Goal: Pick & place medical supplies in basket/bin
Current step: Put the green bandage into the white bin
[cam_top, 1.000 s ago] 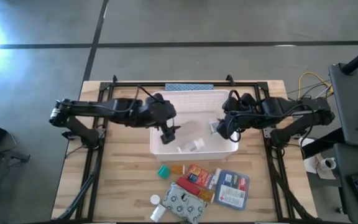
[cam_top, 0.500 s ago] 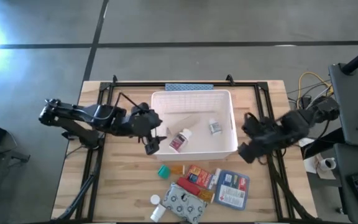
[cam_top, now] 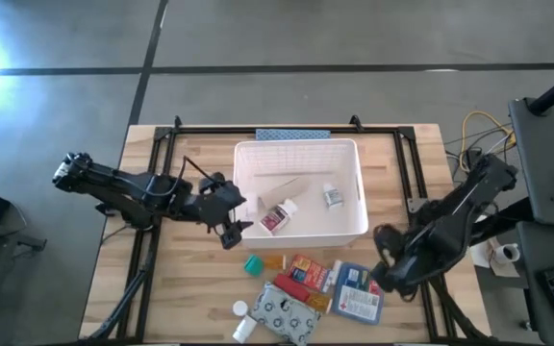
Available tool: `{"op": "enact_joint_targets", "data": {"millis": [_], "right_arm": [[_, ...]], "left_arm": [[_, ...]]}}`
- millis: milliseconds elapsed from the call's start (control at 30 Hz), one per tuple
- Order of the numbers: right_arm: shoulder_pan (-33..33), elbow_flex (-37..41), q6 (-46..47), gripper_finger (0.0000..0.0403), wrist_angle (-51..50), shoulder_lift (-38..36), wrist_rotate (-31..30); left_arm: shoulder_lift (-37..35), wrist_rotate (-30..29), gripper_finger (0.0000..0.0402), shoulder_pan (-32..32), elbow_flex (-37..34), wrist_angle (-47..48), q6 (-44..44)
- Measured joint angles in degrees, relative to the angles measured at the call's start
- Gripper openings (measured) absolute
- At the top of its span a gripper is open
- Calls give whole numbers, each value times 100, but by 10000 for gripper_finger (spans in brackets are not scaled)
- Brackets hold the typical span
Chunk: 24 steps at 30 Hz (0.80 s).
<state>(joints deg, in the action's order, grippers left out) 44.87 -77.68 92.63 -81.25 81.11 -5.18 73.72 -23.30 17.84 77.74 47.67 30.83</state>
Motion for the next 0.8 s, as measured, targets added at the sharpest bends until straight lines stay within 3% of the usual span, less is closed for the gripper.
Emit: {"op": "enact_joint_targets", "data": {"millis": [133,600,800], "right_arm": [[113,437,-61,328,830,142,401],[750,1693,526,327,1905,146,411],[762,2276,553,327,3247,141,410]], "left_arm": [[-5,3,308,169,-2,-87,0],[-5,-1,308,709,-47,-104,756],[-3,-1,308,762,-143,-96,1067]]}}
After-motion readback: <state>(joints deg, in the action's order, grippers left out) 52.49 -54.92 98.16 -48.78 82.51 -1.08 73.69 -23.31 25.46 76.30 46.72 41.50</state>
